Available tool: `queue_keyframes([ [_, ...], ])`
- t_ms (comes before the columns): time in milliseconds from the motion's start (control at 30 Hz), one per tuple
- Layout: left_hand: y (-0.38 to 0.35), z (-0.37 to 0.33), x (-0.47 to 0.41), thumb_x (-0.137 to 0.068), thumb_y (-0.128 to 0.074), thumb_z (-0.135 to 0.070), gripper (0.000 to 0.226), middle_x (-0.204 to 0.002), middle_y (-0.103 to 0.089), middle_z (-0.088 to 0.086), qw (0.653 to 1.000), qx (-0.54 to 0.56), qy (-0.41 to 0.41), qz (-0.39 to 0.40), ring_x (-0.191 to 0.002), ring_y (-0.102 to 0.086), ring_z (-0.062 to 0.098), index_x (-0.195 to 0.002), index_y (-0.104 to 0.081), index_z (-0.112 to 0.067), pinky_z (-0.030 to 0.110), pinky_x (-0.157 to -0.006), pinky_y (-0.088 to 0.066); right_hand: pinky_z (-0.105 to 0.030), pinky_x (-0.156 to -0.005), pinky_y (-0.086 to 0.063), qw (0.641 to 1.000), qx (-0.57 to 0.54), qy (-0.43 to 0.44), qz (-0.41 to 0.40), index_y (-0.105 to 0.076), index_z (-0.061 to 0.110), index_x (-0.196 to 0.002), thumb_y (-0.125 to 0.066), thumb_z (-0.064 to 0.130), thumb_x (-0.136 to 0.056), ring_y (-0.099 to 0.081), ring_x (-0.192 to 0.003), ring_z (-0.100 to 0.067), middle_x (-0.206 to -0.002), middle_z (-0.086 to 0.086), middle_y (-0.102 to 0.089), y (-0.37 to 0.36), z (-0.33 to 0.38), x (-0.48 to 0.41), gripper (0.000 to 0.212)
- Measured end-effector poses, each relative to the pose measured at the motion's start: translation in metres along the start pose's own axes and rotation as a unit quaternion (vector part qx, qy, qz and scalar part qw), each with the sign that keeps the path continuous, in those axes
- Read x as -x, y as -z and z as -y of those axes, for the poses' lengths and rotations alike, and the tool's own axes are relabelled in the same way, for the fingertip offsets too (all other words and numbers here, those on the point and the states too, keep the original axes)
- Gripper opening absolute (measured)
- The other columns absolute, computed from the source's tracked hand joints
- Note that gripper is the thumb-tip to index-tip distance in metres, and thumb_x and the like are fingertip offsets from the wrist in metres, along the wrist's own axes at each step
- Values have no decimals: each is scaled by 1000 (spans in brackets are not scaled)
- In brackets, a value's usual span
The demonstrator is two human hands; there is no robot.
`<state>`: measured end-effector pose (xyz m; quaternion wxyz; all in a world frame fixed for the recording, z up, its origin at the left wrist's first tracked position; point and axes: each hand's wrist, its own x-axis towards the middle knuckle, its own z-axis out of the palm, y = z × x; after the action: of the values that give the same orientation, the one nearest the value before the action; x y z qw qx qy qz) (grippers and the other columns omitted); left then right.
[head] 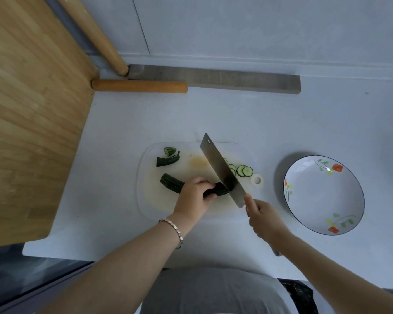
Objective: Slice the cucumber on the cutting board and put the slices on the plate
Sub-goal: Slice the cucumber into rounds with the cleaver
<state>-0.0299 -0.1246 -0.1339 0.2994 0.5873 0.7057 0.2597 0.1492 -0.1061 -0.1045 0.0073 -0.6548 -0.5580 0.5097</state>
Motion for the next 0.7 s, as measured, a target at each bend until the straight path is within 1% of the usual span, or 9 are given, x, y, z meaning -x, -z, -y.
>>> queue_keyframes([
  [100, 1, -2, -1, -76, -70, -6, 22, -93, -66, 13, 1000, 11, 20, -1, -88, -60, 24, -97, -68, -3, 27, -80, -46, -29, -54, -28, 1000, -27, -5, 15, -37, 13, -66, -35, 54, -93, -30, -45, -17, -50, -1, -36, 11, 6, 1, 49],
  [233, 1, -3, -2, -75, -71, -8, 23, -92, -67, 13, 999, 10, 34, -1, -88, -60, 25, -97, -68, -3, 25, -80, -45, -28, -55, -31, 1000, 5, 19, 12, -37, 15, -62, -36, 52, -93, -34, -39, -13, -48, 1, -40, 23, 13, 6, 49],
  [333, 0, -1, -3, -75, -71, -8, 23, -93, -67, 13, 999, 3, 38, 0, -90, -59, 26, -97, -68, -2, 27, -81, -44, -28, -58, -32, 999, 28, 26, 22, -38, 13, -65, -36, 52, -94, -34, -48, -19, -54, -5, -40, 25, 20, 9, 49],
  [433, 0, -3, -2, -76, -69, -8, 19, -91, -66, 15, 999, -3, 32, 1, -90, -57, 27, -95, -69, -3, 31, -80, -43, -29, -60, -32, 997, 64, 29, 30, -39, 11, -67, -35, 53, -93, -36, -54, -22, -60, -8, -41, 24, 23, 10, 50],
  [533, 0, -2, -2, -76, -68, -6, 17, -88, -66, 16, 1000, -3, 24, -1, -88, -56, 29, -93, -69, -2, 33, -78, -45, -29, -59, -32, 996, 76, 35, 27, -39, 12, -66, -34, 54, -92, -36, -55, -23, -60, -8, -41, 22, 22, 10, 50],
  [700, 0, 0, -2, -76, -69, -8, 22, -91, -66, 16, 1000, -8, 23, 2, -89, -57, 29, -98, -68, -2, 36, -81, -47, -30, -59, -32, 997, 65, 39, 18, -38, 12, -66, -34, 55, -92, -35, -55, -22, -59, -8, -39, 23, 20, 10, 50],
])
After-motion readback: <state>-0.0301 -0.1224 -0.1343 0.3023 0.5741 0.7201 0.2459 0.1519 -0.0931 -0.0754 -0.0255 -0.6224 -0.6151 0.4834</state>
